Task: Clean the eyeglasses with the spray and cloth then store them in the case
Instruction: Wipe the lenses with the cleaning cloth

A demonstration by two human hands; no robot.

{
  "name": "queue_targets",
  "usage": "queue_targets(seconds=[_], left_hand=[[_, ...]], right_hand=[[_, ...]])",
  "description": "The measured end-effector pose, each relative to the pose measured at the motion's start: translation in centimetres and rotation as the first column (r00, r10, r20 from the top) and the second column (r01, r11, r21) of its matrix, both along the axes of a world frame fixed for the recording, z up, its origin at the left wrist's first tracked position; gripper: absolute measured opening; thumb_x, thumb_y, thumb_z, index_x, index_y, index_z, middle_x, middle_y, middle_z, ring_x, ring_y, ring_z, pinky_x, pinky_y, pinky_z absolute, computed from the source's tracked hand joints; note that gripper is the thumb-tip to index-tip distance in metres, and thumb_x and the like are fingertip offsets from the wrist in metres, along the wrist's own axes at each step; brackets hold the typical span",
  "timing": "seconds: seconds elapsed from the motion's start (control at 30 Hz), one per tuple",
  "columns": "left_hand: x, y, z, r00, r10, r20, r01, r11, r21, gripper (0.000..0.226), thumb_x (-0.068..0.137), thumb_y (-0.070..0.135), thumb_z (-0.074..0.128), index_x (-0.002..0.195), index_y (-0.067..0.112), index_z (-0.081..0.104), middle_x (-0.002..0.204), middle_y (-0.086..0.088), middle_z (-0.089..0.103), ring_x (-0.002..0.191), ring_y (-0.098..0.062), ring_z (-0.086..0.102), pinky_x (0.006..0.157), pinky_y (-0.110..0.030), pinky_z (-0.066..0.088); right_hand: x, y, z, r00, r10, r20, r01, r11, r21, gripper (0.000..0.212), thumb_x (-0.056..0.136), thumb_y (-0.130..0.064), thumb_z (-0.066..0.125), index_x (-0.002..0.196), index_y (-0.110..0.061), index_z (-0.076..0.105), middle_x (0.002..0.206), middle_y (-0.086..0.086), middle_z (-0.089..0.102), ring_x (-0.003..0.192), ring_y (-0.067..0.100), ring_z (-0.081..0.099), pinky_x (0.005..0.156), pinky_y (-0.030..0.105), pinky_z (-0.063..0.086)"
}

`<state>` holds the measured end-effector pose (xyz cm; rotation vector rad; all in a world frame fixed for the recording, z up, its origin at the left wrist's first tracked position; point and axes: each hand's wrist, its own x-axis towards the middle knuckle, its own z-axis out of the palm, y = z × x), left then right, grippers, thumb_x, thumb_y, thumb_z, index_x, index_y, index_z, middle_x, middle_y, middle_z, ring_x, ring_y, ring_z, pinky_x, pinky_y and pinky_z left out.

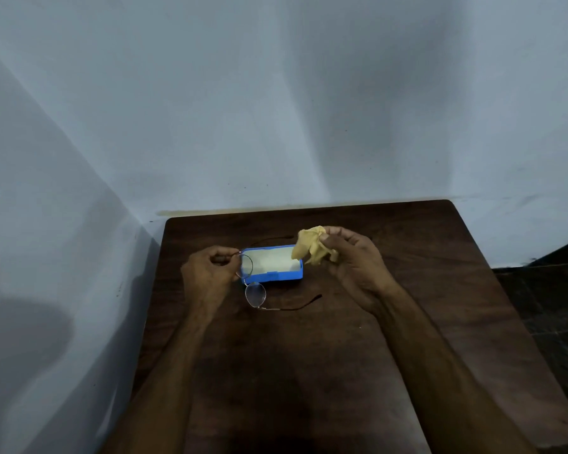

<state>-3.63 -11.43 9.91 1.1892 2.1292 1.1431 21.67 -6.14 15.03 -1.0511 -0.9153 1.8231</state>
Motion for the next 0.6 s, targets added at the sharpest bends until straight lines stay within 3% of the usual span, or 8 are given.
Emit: queue_targets(seconds=[0.1,0.17,0.27,0.37,0.43,0.47,0.53,0.6], left_hand=[[-0.3,-0.2,-0.5,0.996,0.055,0.065,-0.052,0.998,-0.045,0.015,0.083,0.015,0.085,0.097,0.015,0.084,0.084,0.008,0.077,0.074,0.006,0.067,0.069,-0.012,0.055],[-0.4,-0.4,-0.8,0.990,0.079,0.114,-0.073,0.996,-0.053,0.017,0.082,0.017,0.086,0.099,0.015,0.083,0.080,0.014,0.073,0.076,0.004,0.067,0.068,-0.014,0.053],[-0.2,-0.7,-1.2,0.981,0.098,0.165,-0.088,0.994,-0.064,0.020,0.081,0.016,0.087,0.100,0.013,0.083,0.080,0.011,0.073,0.076,0.002,0.066,0.060,-0.008,0.049],[0.0,-0.8,-1.7,0.980,0.114,0.162,-0.102,0.991,-0.082,0.022,0.080,0.020,0.090,0.101,0.015,0.083,0.085,0.007,0.077,0.078,-0.001,0.069,0.070,-0.023,0.060],[0.2,-0.8,-1.9,0.978,0.123,0.166,-0.109,0.990,-0.090,0.021,0.080,0.023,0.090,0.099,0.019,0.083,0.088,0.008,0.080,0.080,-0.002,0.072,0.071,-0.027,0.061],[0.5,-0.9,-1.9,0.980,0.123,0.158,-0.112,0.990,-0.080,0.018,0.082,0.021,0.088,0.100,0.019,0.083,0.091,0.006,0.081,0.081,-0.002,0.072,0.069,-0.024,0.058],[1.1,-0.8,-1.7,0.984,0.123,0.126,-0.118,0.992,-0.046,0.015,0.086,0.015,0.082,0.101,0.016,0.083,0.092,0.003,0.080,0.082,-0.006,0.072,0.069,-0.024,0.056],[1.5,-0.5,-1.6,0.983,0.133,0.128,-0.134,0.991,0.000,0.013,0.087,0.013,0.081,0.099,0.016,0.083,0.088,0.003,0.079,0.080,-0.006,0.072,0.072,-0.025,0.058]], right_hand=[[0.1,-0.1,-0.4,0.990,-0.050,-0.131,0.030,0.989,-0.148,0.032,0.105,-0.010,0.049,0.131,0.006,0.057,0.128,0.024,0.069,0.121,0.042,0.065,0.092,0.045,0.060],[0.0,-0.3,-0.4,0.986,-0.064,-0.151,0.039,0.986,-0.163,0.038,0.105,-0.013,0.048,0.136,0.008,0.053,0.128,0.027,0.068,0.123,0.045,0.064,0.096,0.049,0.058],[-0.6,-0.6,0.5,0.983,-0.093,-0.159,0.071,0.988,-0.137,0.032,0.104,-0.012,0.053,0.129,0.007,0.059,0.115,0.026,0.073,0.104,0.039,0.074,0.087,0.047,0.062],[-1.6,-1.3,1.7,0.992,-0.064,-0.106,0.058,0.997,-0.061,0.017,0.102,-0.007,0.056,0.112,0.001,0.067,0.099,0.019,0.075,0.081,0.028,0.075,0.073,0.038,0.065],[-2.4,-2.0,2.3,1.000,-0.005,0.024,0.003,0.998,0.060,0.011,0.100,-0.007,0.061,0.102,-0.008,0.072,0.100,0.016,0.076,0.082,0.027,0.073,0.075,0.039,0.062],[-2.7,-2.3,2.4,0.985,0.013,0.172,-0.043,0.984,0.175,0.009,0.099,-0.009,0.065,0.100,-0.012,0.074,0.100,0.012,0.077,0.084,0.024,0.072,0.075,0.038,0.060],[-3.5,-3.0,2.3,0.892,-0.016,0.451,-0.173,0.911,0.374,0.005,0.095,-0.015,0.071,0.096,-0.018,0.076,0.095,0.004,0.077,0.084,0.016,0.071,0.071,0.034,0.057],[-4.6,-3.9,2.2,0.787,-0.067,0.613,-0.272,0.854,0.443,0.006,0.091,-0.018,0.073,0.093,-0.023,0.075,0.091,-0.006,0.076,0.083,0.009,0.071,0.070,0.031,0.057]])
